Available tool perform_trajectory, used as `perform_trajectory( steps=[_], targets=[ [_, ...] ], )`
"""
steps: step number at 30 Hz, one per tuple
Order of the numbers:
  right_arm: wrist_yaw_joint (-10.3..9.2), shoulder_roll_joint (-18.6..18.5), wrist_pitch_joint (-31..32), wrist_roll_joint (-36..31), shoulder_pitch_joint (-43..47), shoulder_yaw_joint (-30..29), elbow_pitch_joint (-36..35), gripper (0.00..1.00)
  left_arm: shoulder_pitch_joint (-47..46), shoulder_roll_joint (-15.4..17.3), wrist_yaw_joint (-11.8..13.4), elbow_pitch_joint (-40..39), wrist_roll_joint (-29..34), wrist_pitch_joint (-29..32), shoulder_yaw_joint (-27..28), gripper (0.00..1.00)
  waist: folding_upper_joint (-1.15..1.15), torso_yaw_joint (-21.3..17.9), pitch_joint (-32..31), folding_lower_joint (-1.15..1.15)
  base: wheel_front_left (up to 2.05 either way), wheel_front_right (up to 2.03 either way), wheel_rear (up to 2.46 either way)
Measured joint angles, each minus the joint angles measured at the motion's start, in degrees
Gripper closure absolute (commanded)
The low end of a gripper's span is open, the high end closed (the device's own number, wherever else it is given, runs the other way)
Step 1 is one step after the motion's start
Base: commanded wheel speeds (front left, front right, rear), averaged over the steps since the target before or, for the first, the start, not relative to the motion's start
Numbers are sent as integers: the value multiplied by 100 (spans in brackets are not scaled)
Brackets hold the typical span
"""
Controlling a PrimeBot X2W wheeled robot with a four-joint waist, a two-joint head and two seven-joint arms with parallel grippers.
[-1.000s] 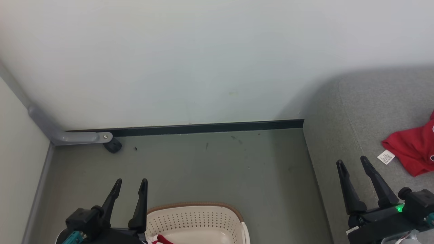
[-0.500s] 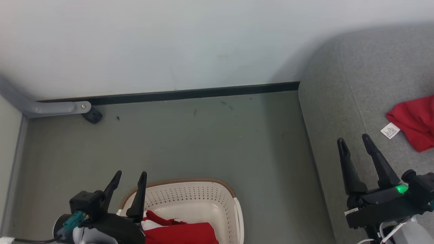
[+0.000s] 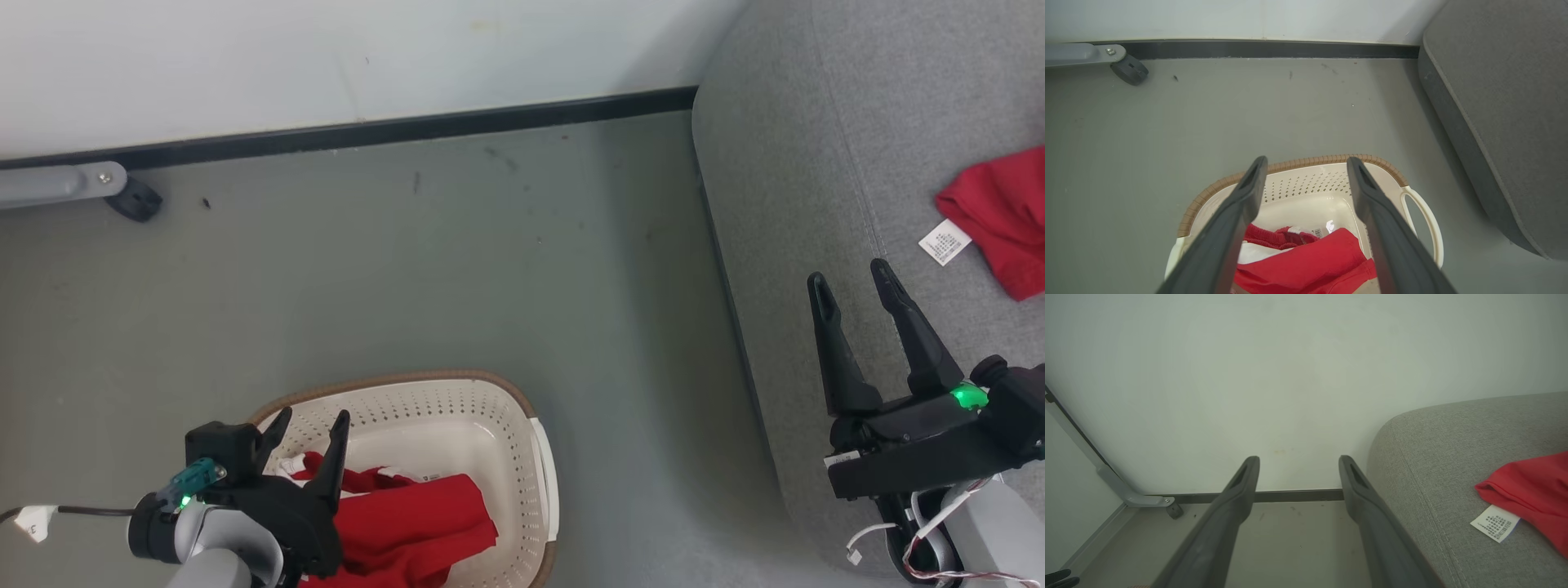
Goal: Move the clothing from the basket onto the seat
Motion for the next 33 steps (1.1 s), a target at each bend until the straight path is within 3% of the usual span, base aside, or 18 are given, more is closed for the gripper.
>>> perform_trajectory(
  steps=[15,33],
  targets=[
    [115,90,0,-183,-465,30,-107,0,-683,-2,-245,1322,186,536,-359,0,0,-323,1027,-1,0,0,0],
    [166,213,-15,-326,-728,-55,-183,0,-1639,113,-356,2321,708,993,-792,0,0,-721,2092,-1,0,0,0]
  ],
)
